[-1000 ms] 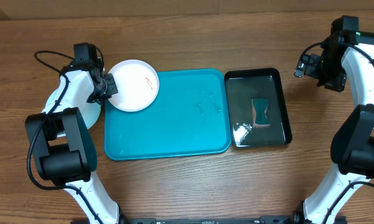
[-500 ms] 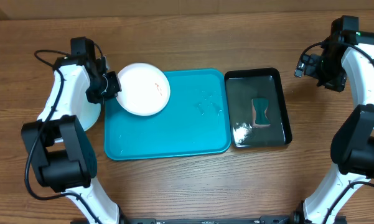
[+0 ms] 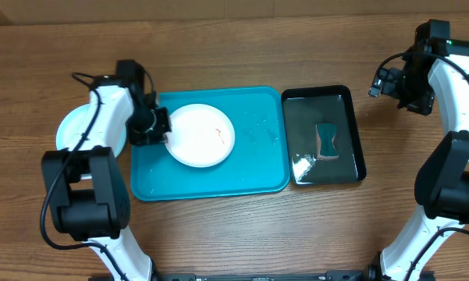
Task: Clean dirty plates on tray and stack at the side
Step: 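Drag white plate toward tray center with left gripper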
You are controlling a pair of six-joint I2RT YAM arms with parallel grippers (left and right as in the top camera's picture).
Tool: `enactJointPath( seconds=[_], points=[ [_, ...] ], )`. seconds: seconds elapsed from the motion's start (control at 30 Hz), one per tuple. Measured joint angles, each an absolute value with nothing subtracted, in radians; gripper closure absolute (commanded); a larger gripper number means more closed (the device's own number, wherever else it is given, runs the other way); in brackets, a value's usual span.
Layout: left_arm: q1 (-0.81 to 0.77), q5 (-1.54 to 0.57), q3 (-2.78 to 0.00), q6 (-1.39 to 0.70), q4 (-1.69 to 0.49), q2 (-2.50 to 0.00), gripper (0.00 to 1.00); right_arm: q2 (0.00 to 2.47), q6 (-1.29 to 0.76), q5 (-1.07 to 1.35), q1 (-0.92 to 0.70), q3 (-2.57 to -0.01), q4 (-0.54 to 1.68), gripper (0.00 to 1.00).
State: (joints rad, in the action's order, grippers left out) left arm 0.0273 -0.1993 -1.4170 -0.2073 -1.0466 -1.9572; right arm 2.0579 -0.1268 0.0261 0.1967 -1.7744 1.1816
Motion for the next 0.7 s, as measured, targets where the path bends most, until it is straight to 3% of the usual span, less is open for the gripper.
enactJointPath(
  seconds=[0.17,0.33,0.7],
  points=[
    [-0.018,-0.199,-1.349,-0.224,-0.986,-1.957,0.96,2.058,-0.127,0.027,0.197,-1.774,1.182,0.00],
    [-0.041,-0.199,-1.290,-0.234,-0.930,-1.957,0.79,2.058,-0.126,0.027,0.197,-1.774,1.182,0.00],
    [-0.046,-0.199,-1.271,-0.227,-0.891,-1.957,0.76,2.058,-0.127,0.027,0.197,-1.774,1.181,0.00]
  ],
)
